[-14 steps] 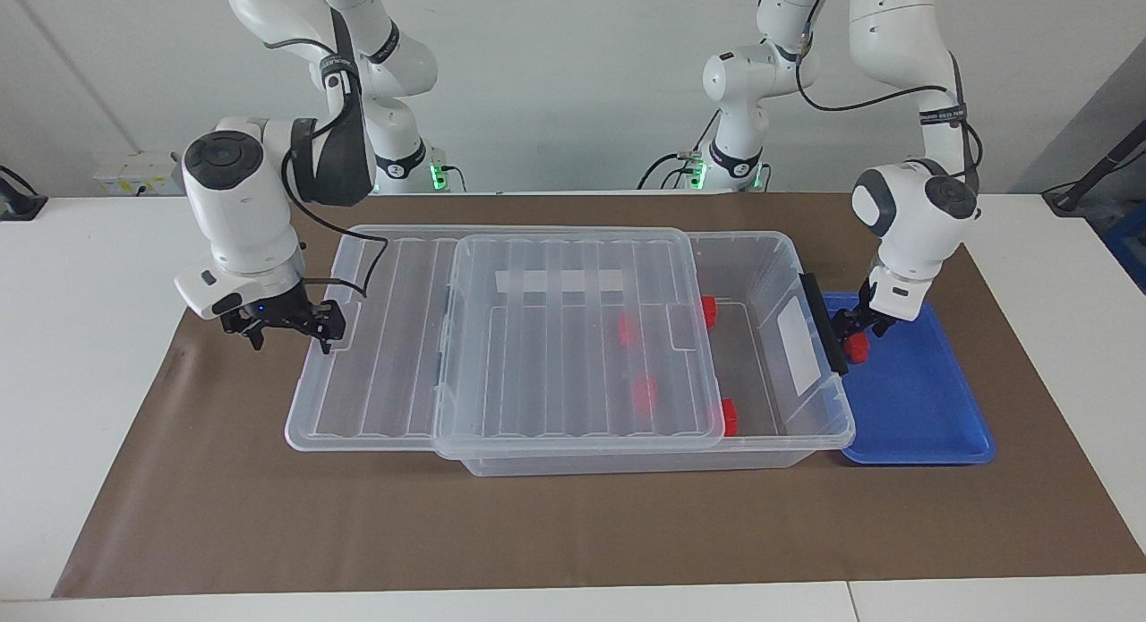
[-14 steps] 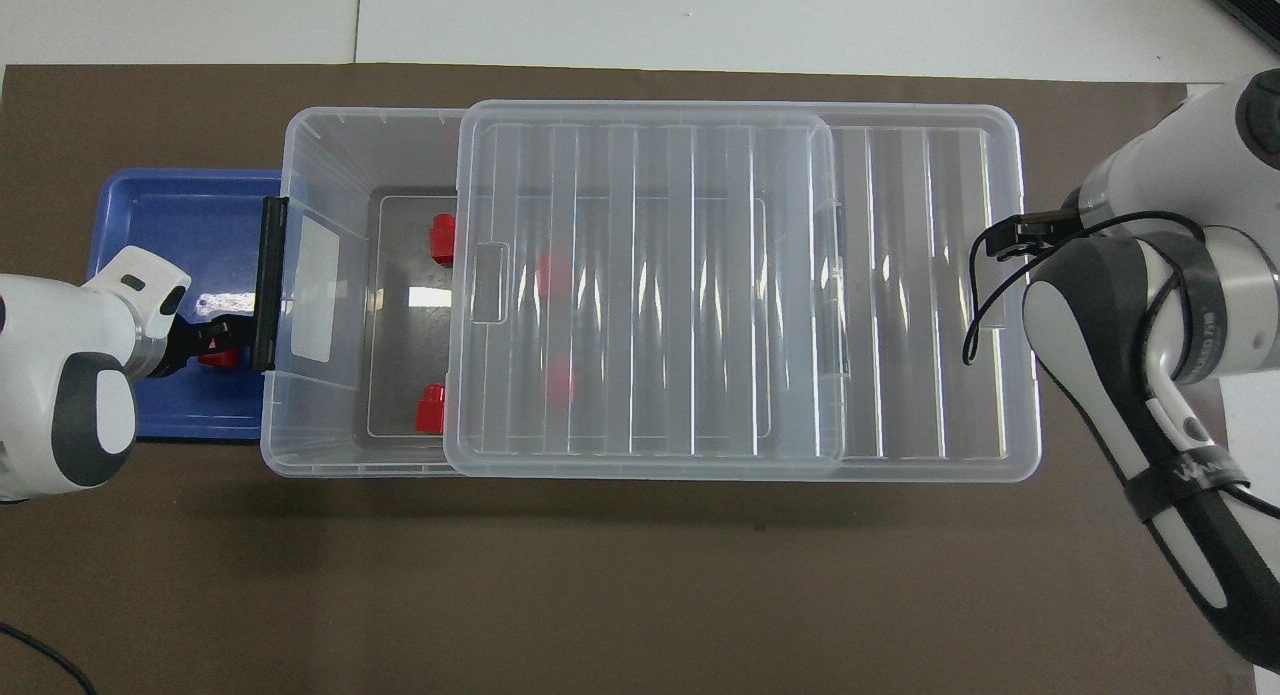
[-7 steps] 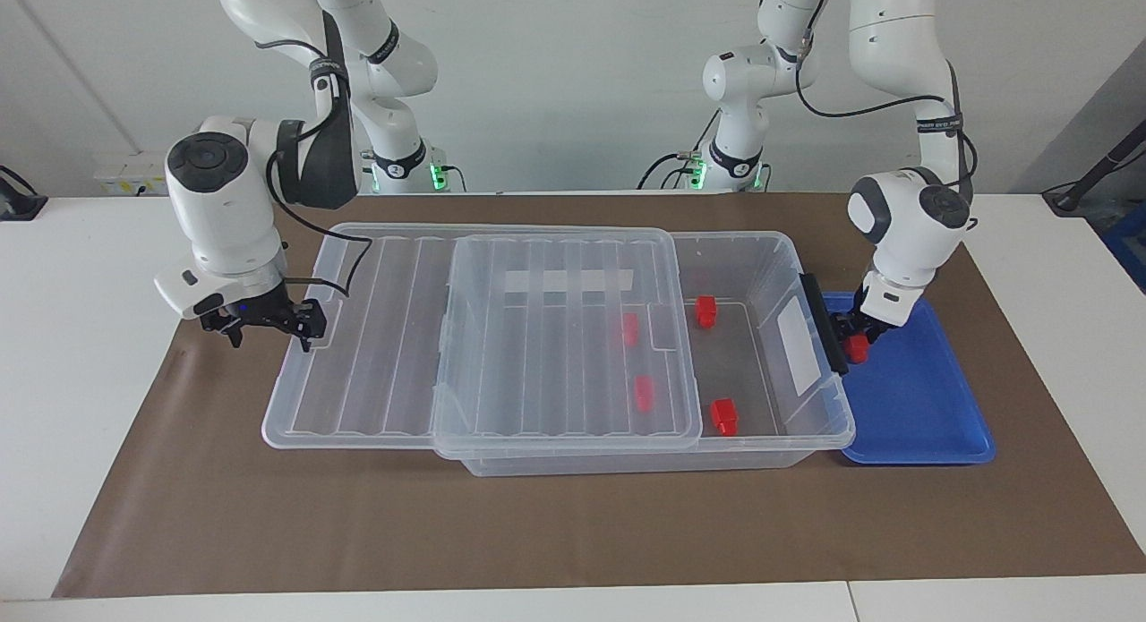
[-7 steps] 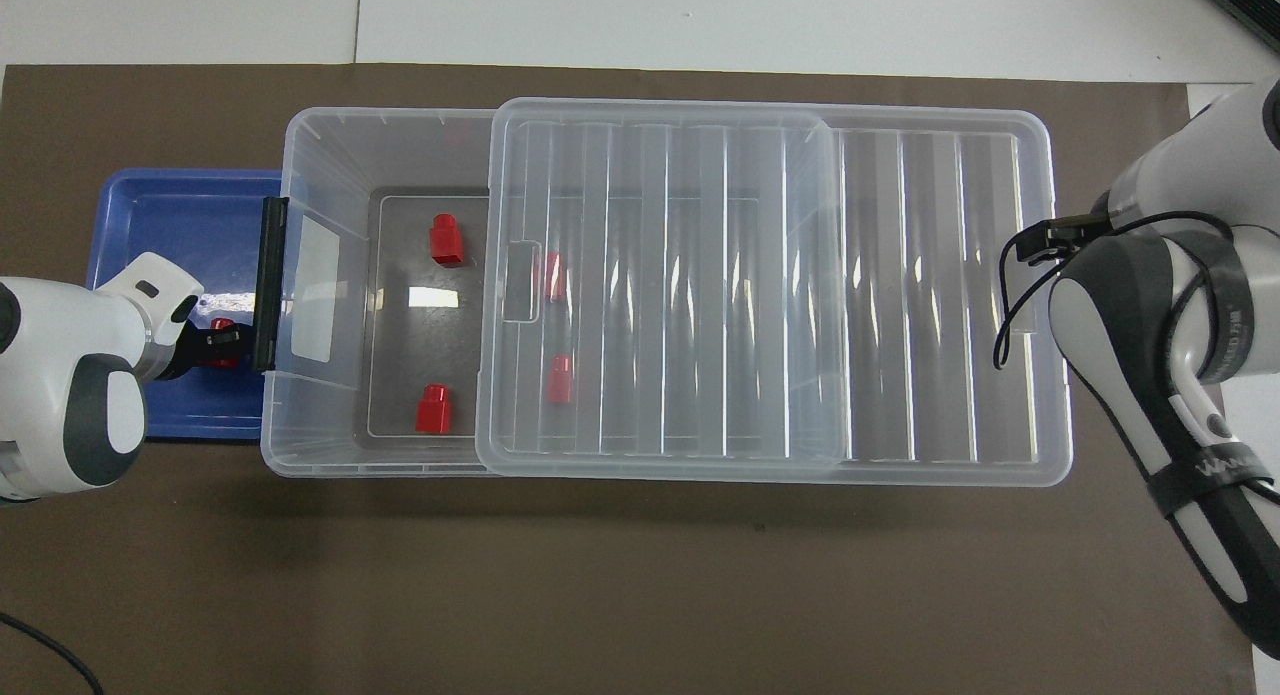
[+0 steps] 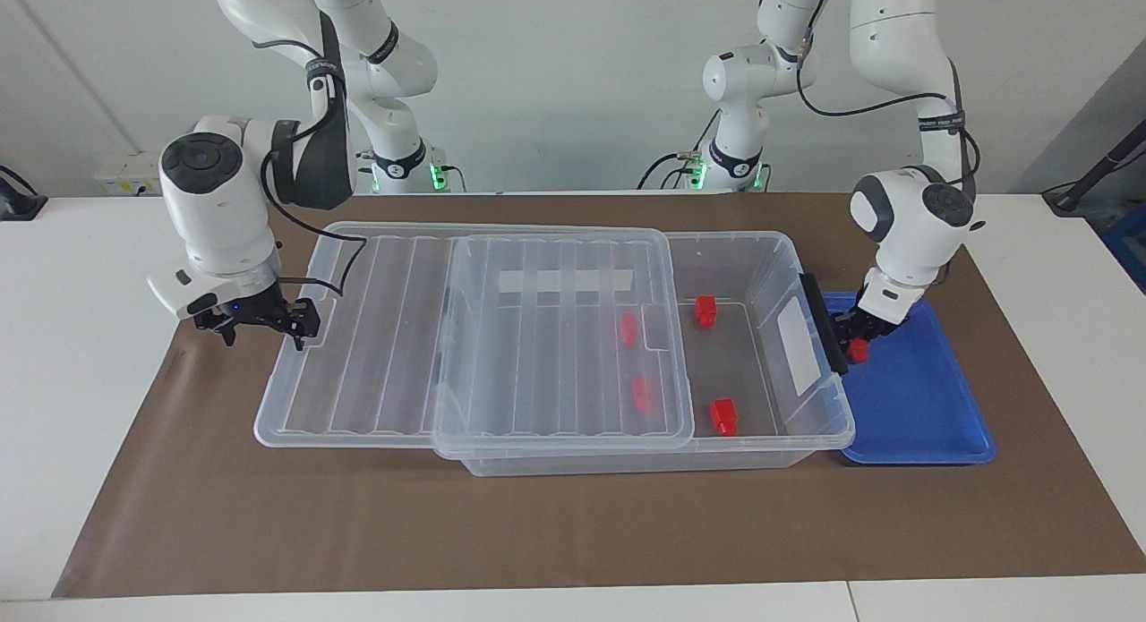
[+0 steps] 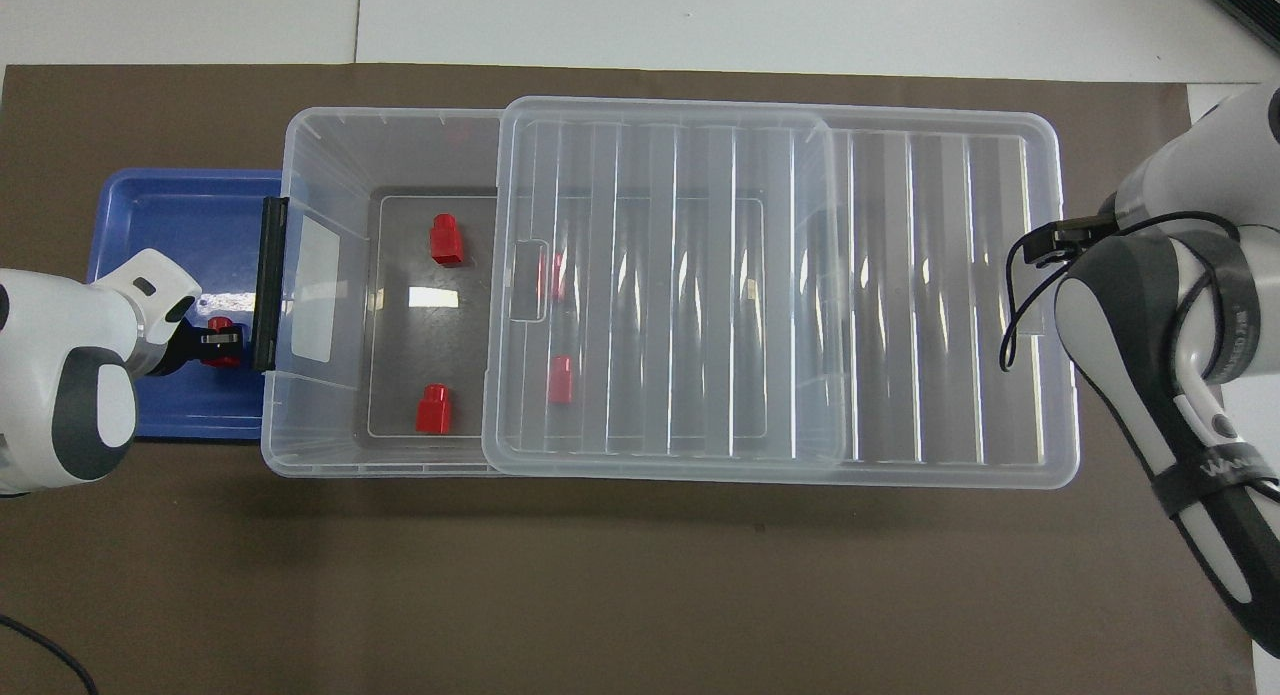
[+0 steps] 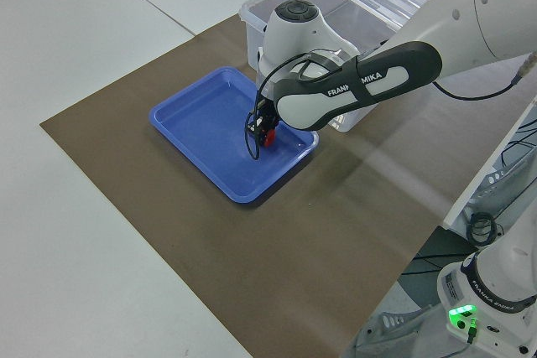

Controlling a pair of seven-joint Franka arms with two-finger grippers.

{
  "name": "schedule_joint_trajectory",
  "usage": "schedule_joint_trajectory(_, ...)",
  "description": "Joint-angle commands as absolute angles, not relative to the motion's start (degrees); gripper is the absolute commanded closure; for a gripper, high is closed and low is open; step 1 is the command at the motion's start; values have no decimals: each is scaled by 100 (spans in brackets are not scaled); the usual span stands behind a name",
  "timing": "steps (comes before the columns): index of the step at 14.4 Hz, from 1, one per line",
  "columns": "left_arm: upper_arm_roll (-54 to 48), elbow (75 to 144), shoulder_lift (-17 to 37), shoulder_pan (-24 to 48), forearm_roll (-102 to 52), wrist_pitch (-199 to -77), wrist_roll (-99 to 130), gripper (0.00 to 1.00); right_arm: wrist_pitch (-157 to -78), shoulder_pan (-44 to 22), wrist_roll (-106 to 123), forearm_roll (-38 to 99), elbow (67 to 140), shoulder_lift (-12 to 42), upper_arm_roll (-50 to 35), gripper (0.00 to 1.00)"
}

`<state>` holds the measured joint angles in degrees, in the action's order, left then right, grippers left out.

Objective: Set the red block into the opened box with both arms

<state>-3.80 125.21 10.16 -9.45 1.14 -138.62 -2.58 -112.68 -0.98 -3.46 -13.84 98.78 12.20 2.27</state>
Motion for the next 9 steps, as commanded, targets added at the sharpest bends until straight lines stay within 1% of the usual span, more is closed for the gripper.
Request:
schedule_joint_trajectory(1, -360, 11466, 897, -923, 114, -12355, -273, 100, -11153, -44, -220, -1538, 9879, 1160, 193, 0)
schedule_joint_trajectory(3, -369, 10499, 905, -914, 88, -11107, -272, 100, -11119, -61, -229, -1521, 9879, 1099, 185, 0)
schedule_joint_trajectory(5, -360, 9672, 905, -914, -384, -10138, 6, 100, -11022, -62, -220, -1433, 9826, 976, 167, 0)
schedule_joint_trajectory(7, -430, 9222, 888, -897, -580, -9679, 848, 100, -10934, -70, -220, -1241, 9817, 766, 158, 0)
schedule_joint_trajectory(9, -754, 9123, 801, -826, -580, -9624, 1613, 100, -10846, -53, -237, -881, 9800, 494, 167, 0)
